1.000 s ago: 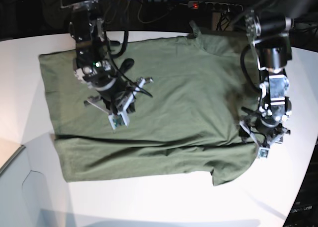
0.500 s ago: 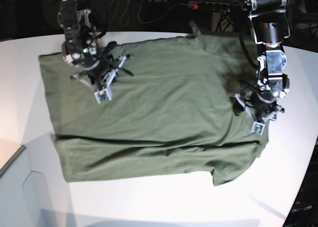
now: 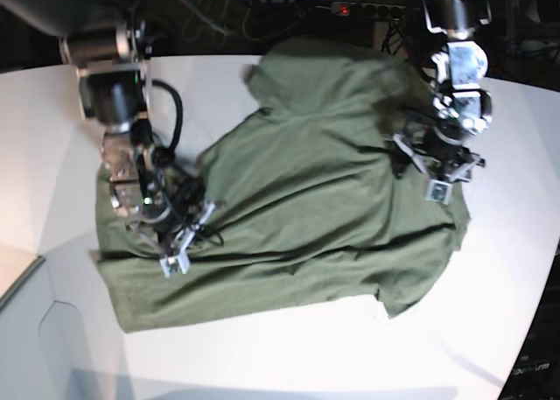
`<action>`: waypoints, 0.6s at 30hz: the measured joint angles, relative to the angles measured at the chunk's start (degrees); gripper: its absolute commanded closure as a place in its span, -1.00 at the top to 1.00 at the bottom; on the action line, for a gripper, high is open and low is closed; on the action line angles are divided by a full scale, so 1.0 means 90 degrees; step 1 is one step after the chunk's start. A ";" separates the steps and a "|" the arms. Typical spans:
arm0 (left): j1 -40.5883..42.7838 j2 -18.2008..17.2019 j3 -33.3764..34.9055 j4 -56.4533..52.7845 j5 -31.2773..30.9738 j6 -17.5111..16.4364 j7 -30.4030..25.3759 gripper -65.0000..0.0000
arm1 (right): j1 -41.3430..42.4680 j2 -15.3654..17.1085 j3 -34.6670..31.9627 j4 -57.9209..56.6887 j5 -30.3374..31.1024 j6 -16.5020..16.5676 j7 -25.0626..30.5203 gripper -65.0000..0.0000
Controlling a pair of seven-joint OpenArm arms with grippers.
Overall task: Layout the t-shirt on the table in an organized manner, then fold the t-shirt properly
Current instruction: 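Move the right gripper to the shirt's collar edge and grasp it, then lift and drag the shirt with both grippers, bunching it up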
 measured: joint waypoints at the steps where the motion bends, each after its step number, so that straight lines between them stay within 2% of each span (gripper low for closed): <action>1: 0.0104 0.0075 0.0158 0.0102 -0.0044 0.0012 0.0002 0.28 | 0.0325 -0.0034 0.0002 -0.0461 -0.0010 -0.0007 0.0119 -1.00; 4: 0.0109 0.0233 0.0758 0.0250 -0.0134 -0.0056 0.0495 0.28 | 0.1207 -0.0177 0.0007 -0.1824 -0.0117 -0.0036 0.0673 -1.00; 8: 0.0046 0.0794 0.1389 0.0255 0.0034 -0.0015 0.0852 0.28 | 0.1865 -0.0364 0.0000 -0.2735 -0.0160 -0.0056 0.1154 -1.00; 11: 0.0092 0.1202 0.1817 0.0245 0.0257 -0.0017 0.0959 0.28 | 0.2025 -0.0498 0.0000 -0.2739 -0.0155 -0.0053 0.1353 -1.00; 14: 0.0119 0.1241 0.2331 0.0471 0.0306 -0.0131 0.1379 0.28 | 0.2018 -0.0486 0.0000 -0.2378 -0.0160 -0.0053 0.1450 -1.00; 18: 0.0498 0.1212 0.2837 0.1406 0.0342 -0.0175 0.1979 0.28 | 0.2028 -0.0296 0.0000 -0.1892 -0.0155 -0.0056 0.1532 -1.00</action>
